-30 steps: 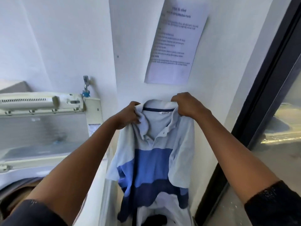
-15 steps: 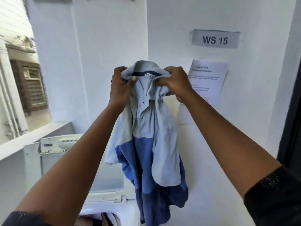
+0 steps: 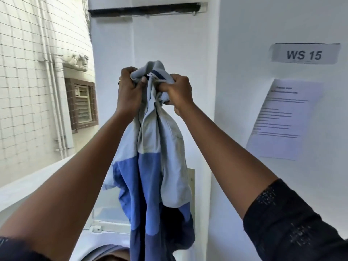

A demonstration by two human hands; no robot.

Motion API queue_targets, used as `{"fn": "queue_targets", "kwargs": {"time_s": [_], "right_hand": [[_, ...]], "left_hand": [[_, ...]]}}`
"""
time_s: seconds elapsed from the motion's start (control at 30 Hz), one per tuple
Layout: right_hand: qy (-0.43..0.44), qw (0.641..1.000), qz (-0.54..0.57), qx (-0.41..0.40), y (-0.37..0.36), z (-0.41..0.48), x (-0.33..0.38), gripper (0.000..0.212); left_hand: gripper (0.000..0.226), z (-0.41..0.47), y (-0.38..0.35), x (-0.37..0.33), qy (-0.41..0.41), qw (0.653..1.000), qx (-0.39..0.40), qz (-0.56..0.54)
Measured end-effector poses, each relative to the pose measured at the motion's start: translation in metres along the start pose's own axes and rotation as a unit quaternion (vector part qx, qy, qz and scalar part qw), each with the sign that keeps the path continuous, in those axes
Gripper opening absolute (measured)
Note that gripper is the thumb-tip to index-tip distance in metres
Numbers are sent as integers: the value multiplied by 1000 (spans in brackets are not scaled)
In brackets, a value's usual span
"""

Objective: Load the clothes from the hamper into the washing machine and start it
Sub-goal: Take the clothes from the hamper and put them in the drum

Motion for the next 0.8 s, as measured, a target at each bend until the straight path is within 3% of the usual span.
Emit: {"fn": "queue_targets", "kwargs": {"time_s": [0.3,0.43,0.53,0.7,0.8], "right_hand": [[-78,980,-117,139,-77,-14,-70,22],[-133,946,-184,232,-111,-40,-122,10],[-181,915,-213,292,-137,-68,-176,26],[-234,824,-297,422,-180,-150,-281,38],[-281,720,-335,539,-196,-218,-337,51]], "left_hand": [[30,-70,40,94,157,984,75,35],[37,-125,52,148,269,950,131,85],[40,-173,54,193,352,911,192,98],[36,-278,51,259,466,809,331,138],[44,-356,45,294,507,733,429,146]]}}
Point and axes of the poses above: each hand's wrist, its own z-axis towards the middle knuckle, its own y-axis out of the back of the hand, x = y × z, the point moved 2 cm from there along z, towards the middle knuckle, and after that the axes turned 13 degrees about x, right-handed, at the moved point
